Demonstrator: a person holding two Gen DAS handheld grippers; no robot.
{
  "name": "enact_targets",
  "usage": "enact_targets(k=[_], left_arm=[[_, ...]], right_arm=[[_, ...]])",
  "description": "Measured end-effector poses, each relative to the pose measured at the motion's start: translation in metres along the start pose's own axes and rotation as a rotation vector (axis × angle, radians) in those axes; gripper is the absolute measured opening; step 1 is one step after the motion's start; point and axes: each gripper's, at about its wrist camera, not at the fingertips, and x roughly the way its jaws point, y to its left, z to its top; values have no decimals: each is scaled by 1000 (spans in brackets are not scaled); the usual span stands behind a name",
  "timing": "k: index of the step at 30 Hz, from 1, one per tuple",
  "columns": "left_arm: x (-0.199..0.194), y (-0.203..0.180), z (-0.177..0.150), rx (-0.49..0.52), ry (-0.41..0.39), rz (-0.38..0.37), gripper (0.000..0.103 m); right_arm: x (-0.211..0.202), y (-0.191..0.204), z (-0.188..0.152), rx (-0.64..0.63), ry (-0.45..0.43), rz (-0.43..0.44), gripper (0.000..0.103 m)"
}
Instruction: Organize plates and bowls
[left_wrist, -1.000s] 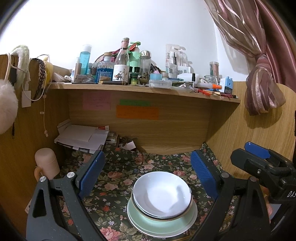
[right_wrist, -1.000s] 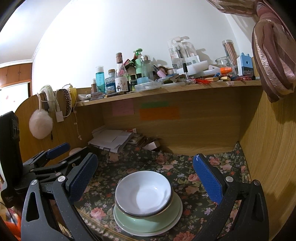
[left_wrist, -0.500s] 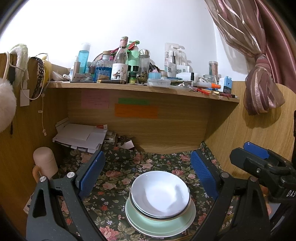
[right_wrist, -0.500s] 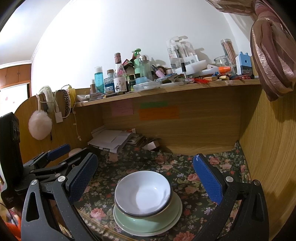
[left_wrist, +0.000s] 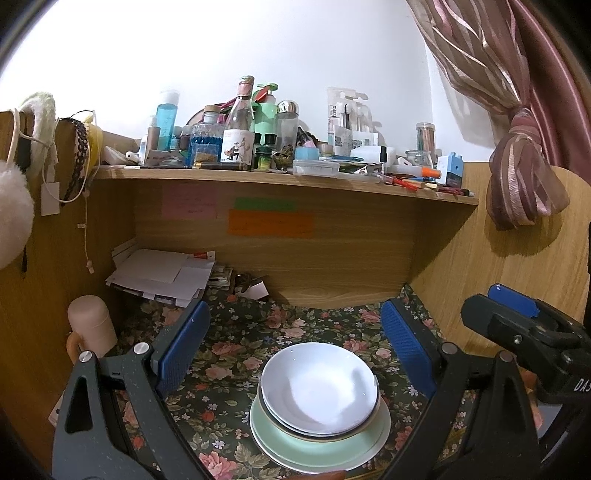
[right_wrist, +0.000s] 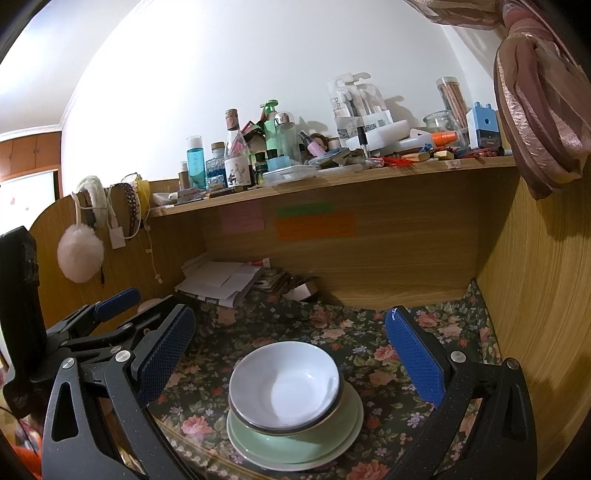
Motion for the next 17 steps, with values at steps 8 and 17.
enact_targets(k=[8,17], left_arm=[[2,-5,-1,23,13,-11,95],[6,-2,-1,1,22,-13,95]], right_arm=[[-1,0,0,3,-2,-4,103],[0,1,1,9,5,-4,103]])
